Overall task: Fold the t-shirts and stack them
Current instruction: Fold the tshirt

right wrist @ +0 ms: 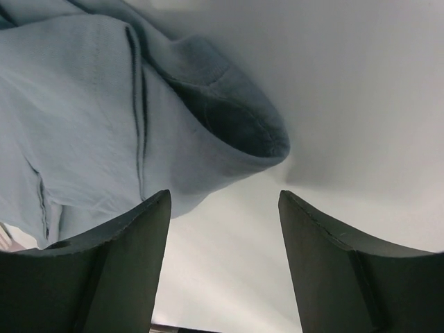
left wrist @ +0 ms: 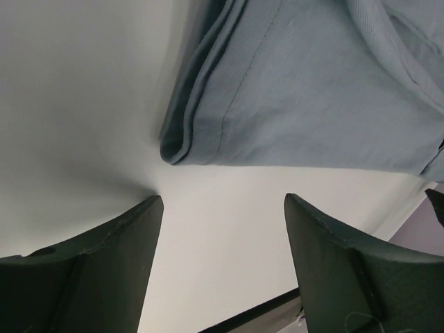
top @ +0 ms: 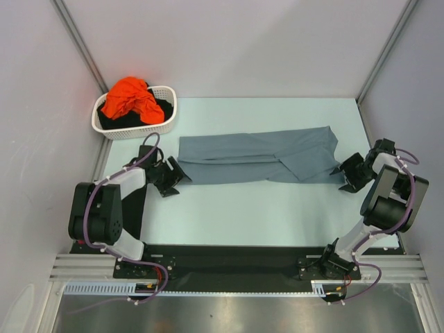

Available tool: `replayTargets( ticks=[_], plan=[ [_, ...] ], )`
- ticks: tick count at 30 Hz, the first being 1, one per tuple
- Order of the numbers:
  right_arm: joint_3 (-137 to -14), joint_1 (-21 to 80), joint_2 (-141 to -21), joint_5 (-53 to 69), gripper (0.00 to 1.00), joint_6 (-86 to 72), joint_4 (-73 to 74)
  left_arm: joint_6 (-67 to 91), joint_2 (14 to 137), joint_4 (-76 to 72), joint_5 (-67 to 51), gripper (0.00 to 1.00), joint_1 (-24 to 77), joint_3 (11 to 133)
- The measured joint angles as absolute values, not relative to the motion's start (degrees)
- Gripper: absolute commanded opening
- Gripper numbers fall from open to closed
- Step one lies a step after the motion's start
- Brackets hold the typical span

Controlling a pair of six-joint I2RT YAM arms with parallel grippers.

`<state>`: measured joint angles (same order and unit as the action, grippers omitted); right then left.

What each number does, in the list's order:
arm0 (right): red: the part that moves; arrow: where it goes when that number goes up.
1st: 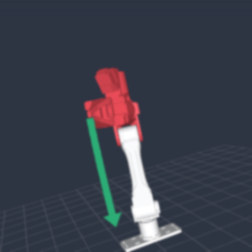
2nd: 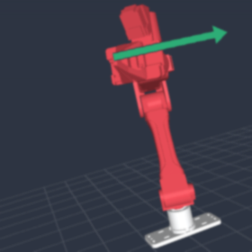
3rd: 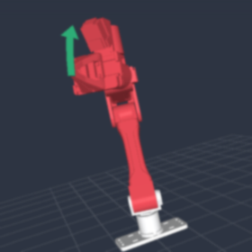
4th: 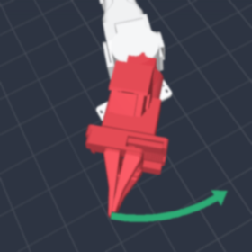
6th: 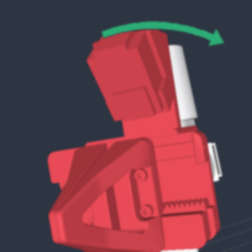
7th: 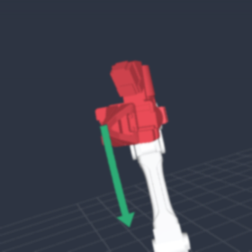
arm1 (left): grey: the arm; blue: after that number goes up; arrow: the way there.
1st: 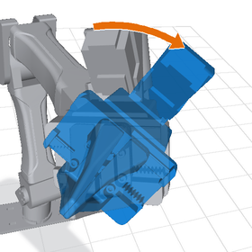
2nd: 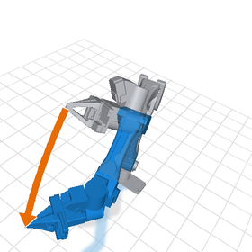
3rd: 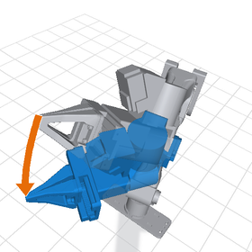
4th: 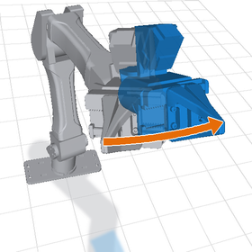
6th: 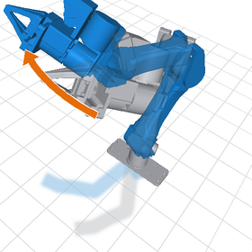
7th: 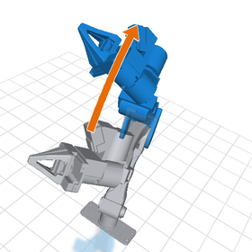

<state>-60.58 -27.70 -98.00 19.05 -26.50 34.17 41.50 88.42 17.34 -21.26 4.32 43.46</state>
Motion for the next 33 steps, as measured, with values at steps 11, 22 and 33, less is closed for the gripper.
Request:
replayTargets(
  ticks=[11,22,33],
  plan=[
    [-60.0,-28.0,-100.3,19.0,0.63,-26.6,32.4,43.7,92.6,15.8,-19.7,0.55,3.7,46.4],
    [-61.9,-28.1,-102.3,19.0,0.48,-26.7,31.6,41.7,96.2,17.2,-15.7,0.0,3.6,49.5],
    [-65.6,-28.0,-104.9,15.2,0.08,-24.6,33.8,40.9,97.1,19.6,-15.3,0.0,3.6,51.3]
  ],
)
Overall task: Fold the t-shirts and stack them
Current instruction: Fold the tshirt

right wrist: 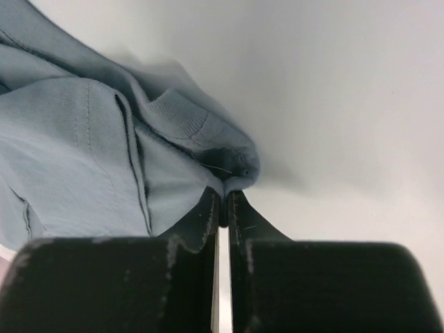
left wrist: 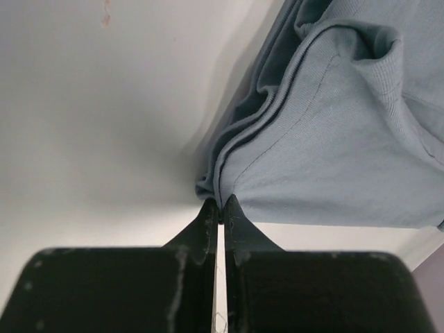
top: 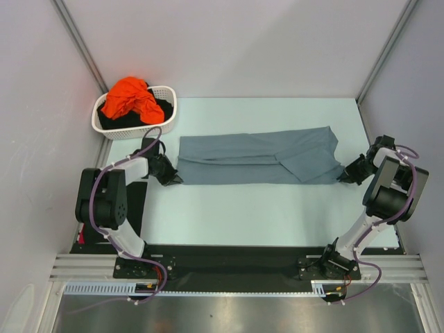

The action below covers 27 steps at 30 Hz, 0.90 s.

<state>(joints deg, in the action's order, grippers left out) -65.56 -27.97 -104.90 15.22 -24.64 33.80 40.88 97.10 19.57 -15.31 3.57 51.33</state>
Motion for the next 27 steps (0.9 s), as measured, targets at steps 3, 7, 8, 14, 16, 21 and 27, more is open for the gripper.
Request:
replayTargets(
  ticks=[3,7,8,14,16,21,27],
  plan=[
    [-66.8,-27.6,-104.9,14.3,0.38,-24.1,35.3,40.4,97.1,20.2,-15.1,0.24,3.6,51.6],
    [-71.8,-25.5,-104.9,10.9,0.54,-23.4,39.5,39.7,96.5,22.6,-14.2,0.49,3.6,52.5],
    [-73.7,-24.7,-104.9,9.9,0.55,-23.4,40.4,39.4,95.8,23.7,-13.2,0.52,3.6,52.7],
    [-81.3,-17.1,-101.6,6.5,0.54,-23.6,43.1,35.9,88.8,31.2,-9.6,0.48,3.0,51.9],
    [-81.8,-13.8,-99.9,6.9,0.52,-24.0,42.5,34.5,86.6,32.0,-10.3,0.44,3.0,52.6],
    [-79.3,-1.1,-97.6,8.5,0.42,-26.4,37.4,33.0,89.4,29.3,-15.9,0.38,3.5,56.3],
    [-76.4,10.1,-100.9,9.9,0.12,-29.0,33.7,32.2,101.1,27.1,-21.8,0.36,6.1,64.3]
  ],
)
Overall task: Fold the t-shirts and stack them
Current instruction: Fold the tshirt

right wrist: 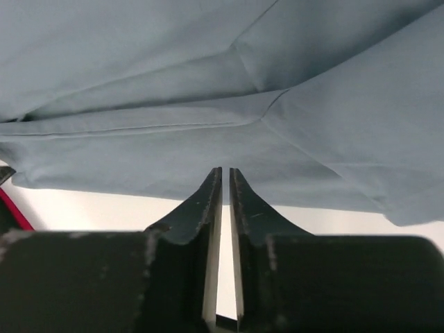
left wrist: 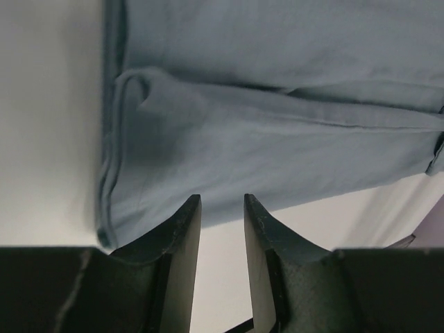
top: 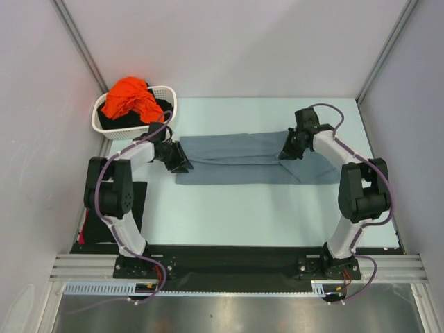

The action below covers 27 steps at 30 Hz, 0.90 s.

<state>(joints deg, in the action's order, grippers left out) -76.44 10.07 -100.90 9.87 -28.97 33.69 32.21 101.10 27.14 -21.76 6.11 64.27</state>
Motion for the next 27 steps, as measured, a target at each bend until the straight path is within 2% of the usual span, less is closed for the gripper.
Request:
replayTargets(
  ticks=[1,6,27],
  plan=[
    [-76.3,10.8,-101.8,9.8,0.07,-29.2,33.1,31.9,103.2,27.0,-22.6,0.35,6.6,65.7],
    [-75.3,13.6,-105.2,9.1,0.0,-30.3,31.3,31.0,108.4,26.8,-24.5,0.35,7.9,67.1],
    [-73.4,15.9,-111.1,6.2,0.0,-33.5,26.5,28.0,108.6,27.6,-24.7,0.35,7.9,66.7]
  ],
)
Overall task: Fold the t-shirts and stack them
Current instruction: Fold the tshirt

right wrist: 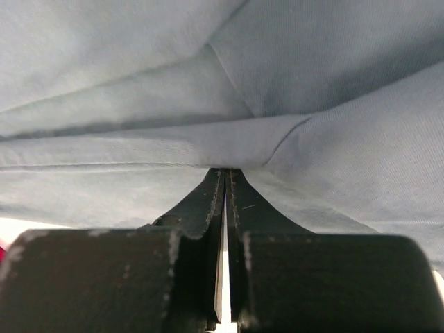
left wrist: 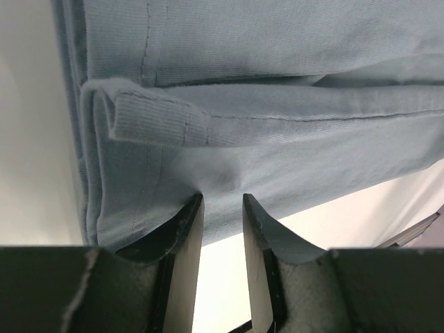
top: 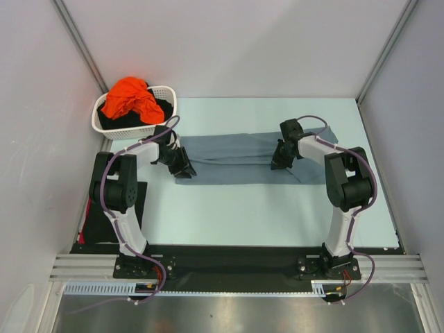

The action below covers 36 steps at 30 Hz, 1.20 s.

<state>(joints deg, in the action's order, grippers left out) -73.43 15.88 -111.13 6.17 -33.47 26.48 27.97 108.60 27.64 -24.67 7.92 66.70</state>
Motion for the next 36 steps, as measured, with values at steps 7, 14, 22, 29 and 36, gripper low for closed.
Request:
replayTargets(
  ticks=[7,14,22,29,36],
  plan=[
    [-77.1,15.9,-113.8,5.3,0.0,-33.5,26.3,27.9,108.7,27.7,-24.8,0.35,7.8,66.8],
    [-80.4,15.6,-116.1,4.8,0.0,-33.5,26.4,27.9,108.8,27.7,-25.5,0.35,7.4,66.7],
    [-83.2,15.4,-118.0,4.9,0.0,-33.0,27.0,27.9,108.9,27.7,-25.7,0.35,7.3,66.7],
    [-87.0,15.2,-120.4,5.0,0.0,-31.9,28.3,27.8,108.6,27.1,-25.7,0.35,7.2,66.1],
    [-86.3,15.2,-119.4,4.9,0.0,-30.8,28.9,27.8,107.7,26.8,-25.7,0.35,7.3,64.8]
  ],
)
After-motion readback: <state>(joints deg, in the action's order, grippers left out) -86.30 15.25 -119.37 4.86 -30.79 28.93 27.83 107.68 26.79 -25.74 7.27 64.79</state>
